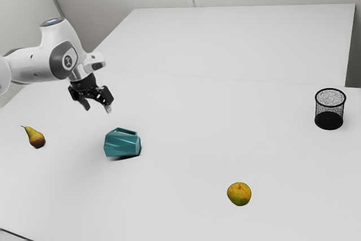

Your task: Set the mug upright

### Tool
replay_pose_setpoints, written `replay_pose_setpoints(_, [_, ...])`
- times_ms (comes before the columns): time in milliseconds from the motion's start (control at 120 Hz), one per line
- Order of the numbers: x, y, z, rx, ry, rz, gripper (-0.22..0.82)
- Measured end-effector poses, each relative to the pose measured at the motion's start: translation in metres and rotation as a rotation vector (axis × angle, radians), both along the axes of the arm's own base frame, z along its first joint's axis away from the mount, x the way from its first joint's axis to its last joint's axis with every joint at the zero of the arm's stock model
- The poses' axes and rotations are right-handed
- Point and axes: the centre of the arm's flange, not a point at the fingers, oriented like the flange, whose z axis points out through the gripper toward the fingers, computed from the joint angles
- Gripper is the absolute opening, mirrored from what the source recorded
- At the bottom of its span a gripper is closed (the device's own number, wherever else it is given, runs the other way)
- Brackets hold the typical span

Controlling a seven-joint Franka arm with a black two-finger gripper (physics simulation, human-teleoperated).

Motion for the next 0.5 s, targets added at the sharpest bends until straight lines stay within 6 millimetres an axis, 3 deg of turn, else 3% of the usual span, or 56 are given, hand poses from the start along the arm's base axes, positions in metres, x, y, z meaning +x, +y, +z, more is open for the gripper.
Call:
replay_pose_setpoints(117, [-0.008, 0.007, -0.003, -0.018, 0.004, 0.025, 0.6])
replay_pose_setpoints(317, [-0.035, 0.023, -0.037, -0.301, 0.0, 0.255, 0.6])
replay_pose_setpoints(500, [-0.039, 0.032, -0.044, -0.404, -0.022, 0.333, 0.6])
